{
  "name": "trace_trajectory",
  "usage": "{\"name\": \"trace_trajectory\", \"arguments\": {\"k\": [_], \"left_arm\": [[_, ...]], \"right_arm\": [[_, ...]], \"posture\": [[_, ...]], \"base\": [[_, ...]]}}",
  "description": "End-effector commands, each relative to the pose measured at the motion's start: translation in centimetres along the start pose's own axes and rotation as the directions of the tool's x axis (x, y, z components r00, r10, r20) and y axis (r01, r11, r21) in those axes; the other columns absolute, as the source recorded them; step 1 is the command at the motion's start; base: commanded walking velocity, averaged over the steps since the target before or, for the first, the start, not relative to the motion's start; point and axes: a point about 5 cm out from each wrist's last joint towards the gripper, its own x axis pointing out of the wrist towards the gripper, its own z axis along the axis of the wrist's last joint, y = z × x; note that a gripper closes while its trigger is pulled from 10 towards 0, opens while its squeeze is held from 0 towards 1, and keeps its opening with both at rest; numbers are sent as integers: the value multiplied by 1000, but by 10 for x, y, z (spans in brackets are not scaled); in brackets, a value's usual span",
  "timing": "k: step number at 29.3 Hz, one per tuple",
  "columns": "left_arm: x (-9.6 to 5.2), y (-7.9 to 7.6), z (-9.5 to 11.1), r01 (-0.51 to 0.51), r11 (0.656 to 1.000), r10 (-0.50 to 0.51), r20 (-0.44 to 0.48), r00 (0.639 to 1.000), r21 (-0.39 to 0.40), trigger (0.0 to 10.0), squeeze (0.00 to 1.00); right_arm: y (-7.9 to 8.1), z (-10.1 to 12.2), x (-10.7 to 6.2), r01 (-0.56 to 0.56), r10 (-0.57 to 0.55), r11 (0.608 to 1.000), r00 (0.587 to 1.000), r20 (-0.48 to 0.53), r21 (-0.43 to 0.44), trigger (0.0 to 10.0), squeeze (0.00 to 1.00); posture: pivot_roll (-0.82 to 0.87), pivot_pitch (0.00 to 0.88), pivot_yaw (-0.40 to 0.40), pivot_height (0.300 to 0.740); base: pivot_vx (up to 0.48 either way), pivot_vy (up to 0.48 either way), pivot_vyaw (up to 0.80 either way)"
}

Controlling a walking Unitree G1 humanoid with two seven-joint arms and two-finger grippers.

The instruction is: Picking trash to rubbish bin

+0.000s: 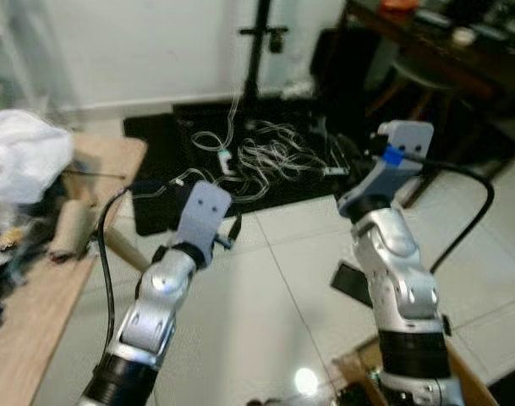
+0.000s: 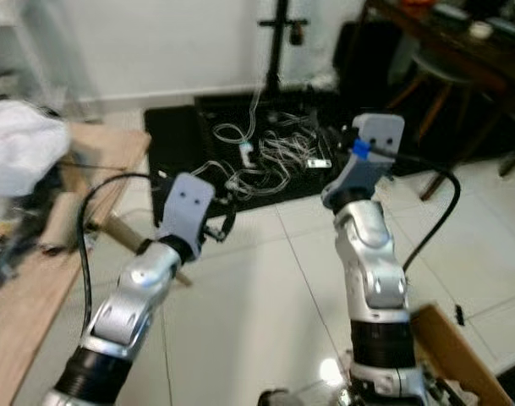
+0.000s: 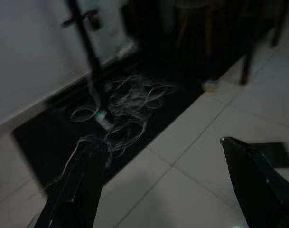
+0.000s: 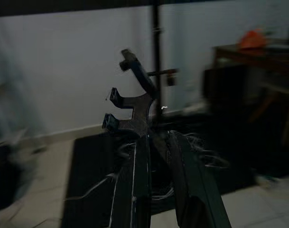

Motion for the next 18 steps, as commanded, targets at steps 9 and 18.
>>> {"name": "trace_trajectory", "arguments": {"k": [9, 18], "left_arm": [[-2, -2, -3, 14, 1000, -14, -5, 1000, -2, 10000, 0], [-1, -4, -2, 22, 1000, -22, 0, 1000, 1, 10000, 0]], "right_arm": [[1, 0, -1, 1, -1, 1000, 1000, 4, 4, 10000, 0], [2, -1, -1, -2, 2, 1000, 1000, 0, 6, 10000, 0]], "posture": [[-48, 136, -63, 740], [-48, 127, -60, 740]], "base": [[0, 0, -800], [0, 0, -800]]}}
